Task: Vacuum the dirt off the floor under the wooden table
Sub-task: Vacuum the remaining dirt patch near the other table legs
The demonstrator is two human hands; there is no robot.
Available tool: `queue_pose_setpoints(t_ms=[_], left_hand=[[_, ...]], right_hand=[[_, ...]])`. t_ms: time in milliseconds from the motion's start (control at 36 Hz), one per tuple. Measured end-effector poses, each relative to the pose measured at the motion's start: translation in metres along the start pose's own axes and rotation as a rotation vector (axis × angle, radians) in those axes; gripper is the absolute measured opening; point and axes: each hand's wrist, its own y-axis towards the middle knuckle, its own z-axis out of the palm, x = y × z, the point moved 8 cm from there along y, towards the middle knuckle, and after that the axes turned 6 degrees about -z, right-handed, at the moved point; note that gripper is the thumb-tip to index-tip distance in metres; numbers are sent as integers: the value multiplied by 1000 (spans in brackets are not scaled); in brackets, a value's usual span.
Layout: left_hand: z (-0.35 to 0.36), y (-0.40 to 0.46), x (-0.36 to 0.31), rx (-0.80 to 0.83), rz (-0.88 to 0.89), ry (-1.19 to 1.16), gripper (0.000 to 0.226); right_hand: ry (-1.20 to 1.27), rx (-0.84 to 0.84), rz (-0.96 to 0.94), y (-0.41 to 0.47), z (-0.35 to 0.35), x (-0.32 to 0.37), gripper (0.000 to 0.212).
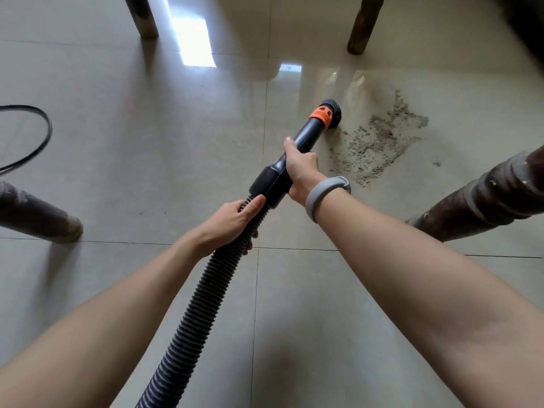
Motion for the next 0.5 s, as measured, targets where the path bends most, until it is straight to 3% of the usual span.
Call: queue_pose_setpoints(t_ms=[222,500], left_hand=[[2,-17,2,68,-20,7,44],[5,-25,7,39,-2,33,46]], right_hand=[[-65,-58,-29,-16,-7,4,56],[-172,-114,-32,-21,-2,3,59]])
